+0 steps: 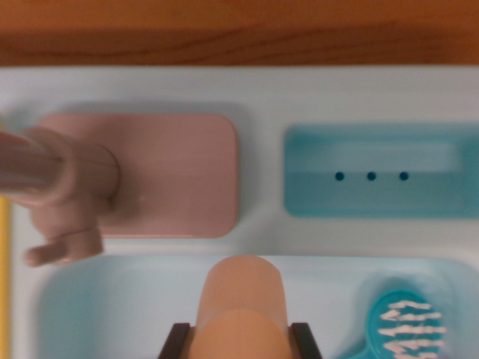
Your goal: Pick detergent from the sink
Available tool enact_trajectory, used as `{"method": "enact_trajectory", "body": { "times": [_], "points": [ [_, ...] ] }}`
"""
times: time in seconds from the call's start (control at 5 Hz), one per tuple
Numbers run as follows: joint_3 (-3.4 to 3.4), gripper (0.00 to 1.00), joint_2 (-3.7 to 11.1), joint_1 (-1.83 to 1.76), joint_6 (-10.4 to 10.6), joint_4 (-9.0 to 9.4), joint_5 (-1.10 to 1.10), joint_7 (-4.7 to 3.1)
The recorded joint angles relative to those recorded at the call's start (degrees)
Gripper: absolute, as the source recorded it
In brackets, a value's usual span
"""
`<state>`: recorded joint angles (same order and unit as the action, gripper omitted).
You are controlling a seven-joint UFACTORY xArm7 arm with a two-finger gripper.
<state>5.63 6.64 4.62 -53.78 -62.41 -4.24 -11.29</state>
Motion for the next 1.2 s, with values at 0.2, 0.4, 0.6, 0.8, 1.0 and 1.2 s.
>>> {"method": "enact_trajectory", "body": {
  "times": [0.2,0.4,0.6,0.8,1.0,1.2],
  "points": [
    [0.00,1.00,0.00,0.00,0.0,0.00,0.00,0.00],
    [0.02,1.00,-0.77,-0.01,-2.5,-1.74,0.19,0.20],
    [0.02,1.00,-0.77,-0.01,-2.5,-1.74,0.19,0.20],
    [0.05,1.00,-1.60,-0.02,-5.2,-3.61,0.39,0.42],
    [0.05,1.00,-1.60,-0.02,-5.2,-3.61,0.39,0.42],
    [0.08,1.00,-2.44,-0.04,-7.9,-5.53,0.59,0.65]
  ]
}}
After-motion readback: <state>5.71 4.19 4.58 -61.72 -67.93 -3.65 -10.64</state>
